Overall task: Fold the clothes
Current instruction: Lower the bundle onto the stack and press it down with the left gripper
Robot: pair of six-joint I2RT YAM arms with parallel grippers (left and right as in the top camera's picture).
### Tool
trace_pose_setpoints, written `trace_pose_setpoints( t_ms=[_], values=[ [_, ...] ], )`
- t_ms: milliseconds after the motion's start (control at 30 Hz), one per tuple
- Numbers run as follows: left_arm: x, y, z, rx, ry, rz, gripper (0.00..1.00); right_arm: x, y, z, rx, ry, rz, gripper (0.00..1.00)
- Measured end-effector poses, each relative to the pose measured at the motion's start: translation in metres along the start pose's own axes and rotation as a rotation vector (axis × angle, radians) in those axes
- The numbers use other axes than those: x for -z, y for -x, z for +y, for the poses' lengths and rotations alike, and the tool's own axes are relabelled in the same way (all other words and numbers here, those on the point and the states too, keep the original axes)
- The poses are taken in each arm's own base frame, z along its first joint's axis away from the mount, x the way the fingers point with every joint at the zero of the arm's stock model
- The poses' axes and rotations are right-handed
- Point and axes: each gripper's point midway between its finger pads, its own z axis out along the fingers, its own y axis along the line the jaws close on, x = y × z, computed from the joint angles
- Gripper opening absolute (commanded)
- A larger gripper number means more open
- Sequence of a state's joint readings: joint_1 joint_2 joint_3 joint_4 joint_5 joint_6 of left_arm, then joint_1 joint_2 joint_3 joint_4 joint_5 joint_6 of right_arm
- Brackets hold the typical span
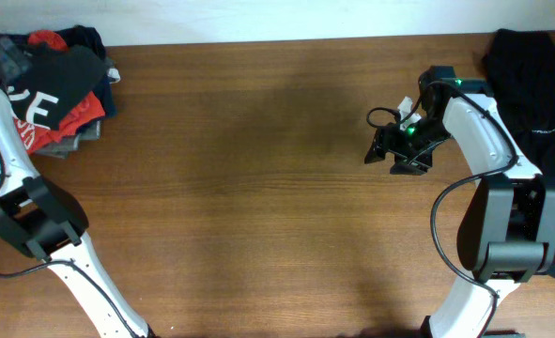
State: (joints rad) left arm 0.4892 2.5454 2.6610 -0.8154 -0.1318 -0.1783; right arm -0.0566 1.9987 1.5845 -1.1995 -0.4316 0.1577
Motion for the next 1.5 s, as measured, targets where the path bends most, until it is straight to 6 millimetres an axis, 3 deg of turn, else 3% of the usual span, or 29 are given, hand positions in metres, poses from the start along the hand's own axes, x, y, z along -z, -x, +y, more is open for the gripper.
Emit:
trace_pose_setpoints(
  t_ms=[67, 100, 133, 167, 200, 333, 400, 500, 667, 933, 1067, 1300, 1500],
  values=[
    [0.019, 0.019, -0.003, 0.026, -0.011, -0.048, 0.93, 0.000, 0.001, 0.000, 0.002, 0.000, -0.003, 0.68],
    [0.030, 0.030, -0.004, 0.037, -0.018, -0.077, 0.79, 0.000, 0.001, 0.000, 0.004, 0.001, -0.005, 0.68],
    [0.042, 0.041, -0.005, 0.046, -0.026, -0.107, 0.39, 0.000, 0.002, 0.000, 0.005, 0.001, -0.008, 0.68],
    [0.054, 0.052, -0.007, 0.057, -0.037, -0.135, 0.15, 0.000, 0.003, 0.000, 0.005, 0.002, -0.012, 0.68],
    [0.066, 0.062, -0.010, 0.067, -0.049, -0.160, 0.00, 0.000, 0.004, 0.001, 0.008, 0.003, -0.016, 0.68],
    [0.099, 0.082, -0.024, 0.067, -0.096, -0.217, 0.01, 0.000, 0.006, 0.001, 0.011, 0.004, -0.023, 0.64],
    [0.103, 0.085, -0.035, 0.060, -0.117, -0.234, 0.00, 0.000, 0.006, 0.001, 0.010, 0.004, -0.023, 0.64],
    [0.092, 0.084, -0.051, 0.056, -0.133, -0.259, 0.01, 0.000, 0.006, 0.001, 0.011, 0.004, -0.023, 0.64],
    [0.040, 0.062, -0.058, 0.052, -0.086, -0.250, 0.00, 0.000, 0.003, 0.000, 0.005, 0.002, -0.010, 0.62],
    [-0.068, -0.041, -0.044, 0.013, 0.015, -0.039, 0.00, 0.000, -0.002, 0.000, -0.004, -0.001, 0.008, 0.62],
    [-0.097, -0.073, -0.038, 0.003, 0.048, 0.008, 0.00, 0.000, -0.007, -0.001, -0.013, -0.004, 0.028, 0.62],
    [-0.097, -0.066, -0.039, 0.009, 0.045, -0.022, 0.00, 0.000, -0.006, 0.002, -0.010, 0.012, 0.024, 0.62],
    [-0.094, -0.042, -0.045, 0.029, 0.021, -0.115, 0.00, 0.000, -0.006, 0.003, -0.009, 0.019, 0.023, 0.62]
  ],
)
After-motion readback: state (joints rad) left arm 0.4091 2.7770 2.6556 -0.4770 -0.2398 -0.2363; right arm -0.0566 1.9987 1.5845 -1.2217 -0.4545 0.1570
